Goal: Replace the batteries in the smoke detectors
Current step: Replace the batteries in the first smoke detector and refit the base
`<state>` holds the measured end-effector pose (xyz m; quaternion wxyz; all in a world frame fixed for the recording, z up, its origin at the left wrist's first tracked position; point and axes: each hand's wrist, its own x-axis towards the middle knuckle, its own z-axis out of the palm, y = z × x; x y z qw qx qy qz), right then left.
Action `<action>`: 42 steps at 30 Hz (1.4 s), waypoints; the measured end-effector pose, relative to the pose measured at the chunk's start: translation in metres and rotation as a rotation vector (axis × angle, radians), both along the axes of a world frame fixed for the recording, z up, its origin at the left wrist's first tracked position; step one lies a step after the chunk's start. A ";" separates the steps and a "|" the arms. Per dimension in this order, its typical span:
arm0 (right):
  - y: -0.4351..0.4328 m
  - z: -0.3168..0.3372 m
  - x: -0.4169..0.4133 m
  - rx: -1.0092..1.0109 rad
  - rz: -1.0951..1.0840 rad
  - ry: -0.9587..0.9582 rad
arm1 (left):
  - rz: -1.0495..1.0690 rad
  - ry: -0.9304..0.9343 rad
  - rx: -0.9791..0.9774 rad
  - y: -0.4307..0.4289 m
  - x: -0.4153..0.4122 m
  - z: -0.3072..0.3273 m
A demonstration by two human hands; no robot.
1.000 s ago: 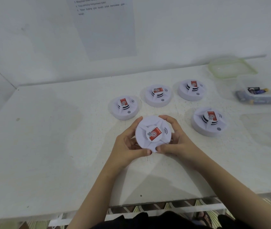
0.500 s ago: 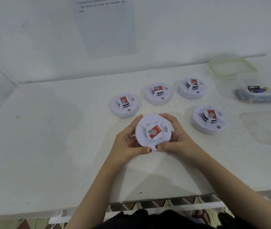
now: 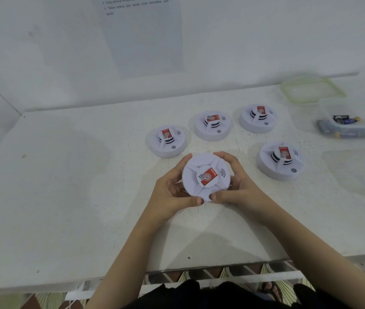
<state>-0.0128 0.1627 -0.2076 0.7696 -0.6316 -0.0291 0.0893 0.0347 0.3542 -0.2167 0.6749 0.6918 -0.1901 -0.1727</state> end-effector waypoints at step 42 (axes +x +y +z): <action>0.001 0.001 -0.002 -0.006 0.000 0.054 | -0.045 0.031 0.056 0.005 0.004 0.000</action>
